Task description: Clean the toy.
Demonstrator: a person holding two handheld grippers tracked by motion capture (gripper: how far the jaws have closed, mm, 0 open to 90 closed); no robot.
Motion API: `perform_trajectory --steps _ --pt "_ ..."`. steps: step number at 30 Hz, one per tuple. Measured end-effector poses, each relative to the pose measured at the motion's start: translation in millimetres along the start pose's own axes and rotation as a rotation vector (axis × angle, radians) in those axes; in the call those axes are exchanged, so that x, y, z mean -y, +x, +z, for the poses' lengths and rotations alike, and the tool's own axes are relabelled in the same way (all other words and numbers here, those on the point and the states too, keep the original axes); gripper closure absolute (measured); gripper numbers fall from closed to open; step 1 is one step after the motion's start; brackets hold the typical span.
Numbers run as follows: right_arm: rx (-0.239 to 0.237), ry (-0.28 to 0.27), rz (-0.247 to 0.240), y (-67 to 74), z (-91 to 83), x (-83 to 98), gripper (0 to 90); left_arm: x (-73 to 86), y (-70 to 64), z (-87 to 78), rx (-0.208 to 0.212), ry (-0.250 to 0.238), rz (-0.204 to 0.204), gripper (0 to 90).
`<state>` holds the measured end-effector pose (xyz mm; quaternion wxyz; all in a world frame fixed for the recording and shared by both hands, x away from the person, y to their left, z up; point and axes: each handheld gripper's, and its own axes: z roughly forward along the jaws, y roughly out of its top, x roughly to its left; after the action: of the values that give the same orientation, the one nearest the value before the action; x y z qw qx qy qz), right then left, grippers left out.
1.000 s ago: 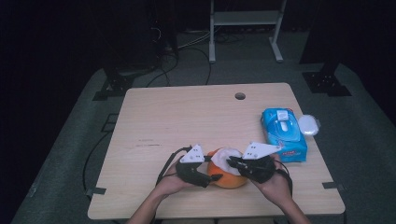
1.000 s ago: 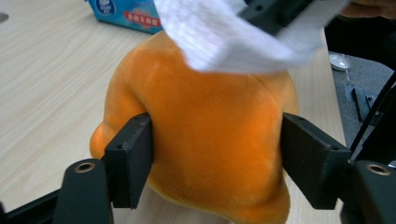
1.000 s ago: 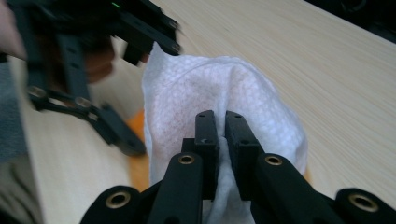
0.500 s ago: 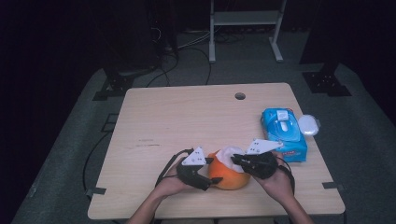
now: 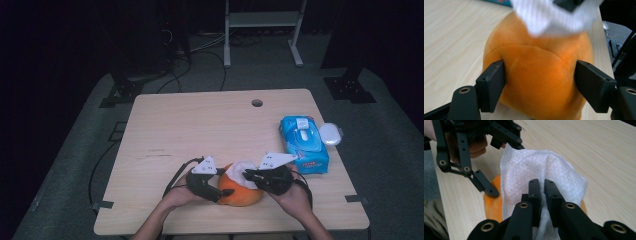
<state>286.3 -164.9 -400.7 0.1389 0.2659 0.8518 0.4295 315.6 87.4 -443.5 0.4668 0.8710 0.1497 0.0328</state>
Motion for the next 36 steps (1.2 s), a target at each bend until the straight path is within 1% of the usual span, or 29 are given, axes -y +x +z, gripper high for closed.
perform_trajectory --steps 2,3,4,5,6,7,8,9,10,12,14,15,16,17,19,20,21,22,23,24,25,26,27,28,29,31,33,34,36 --pt "0.011 -0.004 0.014 -3.0 -3.0 2.4 83.8 -1.9 0.2 -1.3 0.003 0.002 0.002 25.4" --pt "0.008 -0.008 0.025 -4.0 -4.4 3.5 83.8 -4.4 0.3 -1.8 0.004 0.0 0.005 23.5" --pt "0.008 -0.009 0.032 -3.6 -5.0 4.0 83.8 -8.5 0.2 -1.9 0.0 -0.009 0.011 20.9" --pt "0.012 -0.01 0.026 -2.1 -4.5 3.8 83.8 -10.7 -0.4 -2.1 -0.004 -0.022 0.017 17.4" --pt "0.01 -0.017 0.024 -0.9 -3.7 3.7 83.8 -13.0 -1.3 -2.2 -0.008 -0.048 0.023 16.0" --pt "-0.006 -0.024 0.022 0.4 -2.6 3.3 83.8 -14.6 -2.0 -1.7 -0.011 -0.061 0.026 16.0" --pt "-0.017 -0.027 0.024 2.3 -1.4 2.4 83.8 -15.0 -3.0 0.1 -0.023 -0.05 0.033 16.0" --pt "-0.008 -0.027 0.009 3.8 -0.3 1.1 83.7 -13.8 -3.5 0.9 -0.028 -0.043 0.038 18.4" --pt "-0.006 -0.026 0.007 3.8 -0.2 0.6 83.7 -11.5 -3.4 1.8 -0.03 -0.039 0.038 21.0" --pt "-0.018 -0.029 0.02 0.6 -1.4 1.2 83.7 -7.2 -1.4 2.0 -0.036 -0.025 0.024 24.4" --pt "-0.006 -0.024 0.026 -4.6 -3.7 3.8 83.7 -2.8 3.0 -0.4 -0.037 -0.002 0.005 26.1" --pt "0.001 -0.019 0.04 -7.9 -5.2 6.6 83.7 -0.4 5.8 -1.6 -0.031 -0.004 -0.014 26.3" --pt "0.004 -0.014 0.057 -11.9 -6.2 10.2 83.7 1.9 7.8 -2.6 -0.026 -0.006 -0.025 26.3" --pt "0.001 -0.01 0.077 -15.6 -6.6 13.9 83.7 3.2 8.7 -3.5 -0.021 -0.007 -0.031 26.3" --pt "-0.015 -0.024 0.108 -18.6 -7.7 17.6 83.6 1.5 8.3 -4.2 -0.019 -0.004 -0.023 25.9" --pt "-0.012 -0.024 0.102 -17.3 -7.7 16.5 83.6 -2.5 7.7 -5.6 -0.02 -0.01 -0.015 24.3" --pt "-0.006 -0.029 0.089 -14.4 -6.8 14.2 83.6 -4.1 7.4 -6.4 -0.023 -0.021 -0.011 20.1" --pt "-0.004 -0.031 0.083 -13.4 -6.5 13.3 83.6 -8.2 6.9 -9.2 -0.028 -0.052 0.002 18.3" --pt "-0.002 -0.039 0.075 -11.1 -5.1 11.3 83.6 -10.6 6.5 -10.6 -0.027 -0.084 -0.001 18.0" --pt "-0.012 -0.05 0.072 -10.2 -4.3 9.8 83.6 -12.3 6.0 -10.7 -0.029 -0.103 -0.002 18.1" --pt "-0.021 -0.061 0.075 -9.2 -3.5 8.3 83.6 -12.5 5.4 -9.5 -0.029 -0.099 0.005 19.4" --pt "-0.024 -0.064 0.072 -8.3 -2.7 7.0 83.6 -11.1 5.0 -7.2 -0.028 -0.079 0.013 22.1" --pt "-0.023 -0.061 0.063 -8.2 -2.0 6.5 83.5 -8.2 5.2 -5.0 -0.026 -0.065 0.01 24.2" --pt "-0.026 -0.057 0.066 -8.7 -1.7 7.3 83.4 -5.1 5.9 -3.8 -0.023 -0.063 -0.001 26.3" --pt "-0.029 -0.055 0.071 -10.5 -1.6 9.1 83.4 -2.6 6.8 -3.8 -0.018 -0.062 -0.007 28.0" --pt "-0.051 -0.052 0.104 -16.4 -1.6 14.5 83.5 -0.3 8.2 -5.4 -0.018 -0.057 -0.012 29.2" --pt "-0.029 -0.034 0.118 -22.5 -1.7 20.7 83.5 1.2 9.3 -6.3 -0.019 -0.058 -0.019 29.3" --pt "-0.027 -0.031 0.137 -25.7 -2.3 23.7 83.5 1.9 10.1 -7.2 -0.018 -0.052 -0.019 29.3" --pt "-0.045 -0.059 0.176 -28.0 -7.1 24.4 83.5 3.7 11.6 -8.4 -0.017 -0.054 -0.026 29.3"
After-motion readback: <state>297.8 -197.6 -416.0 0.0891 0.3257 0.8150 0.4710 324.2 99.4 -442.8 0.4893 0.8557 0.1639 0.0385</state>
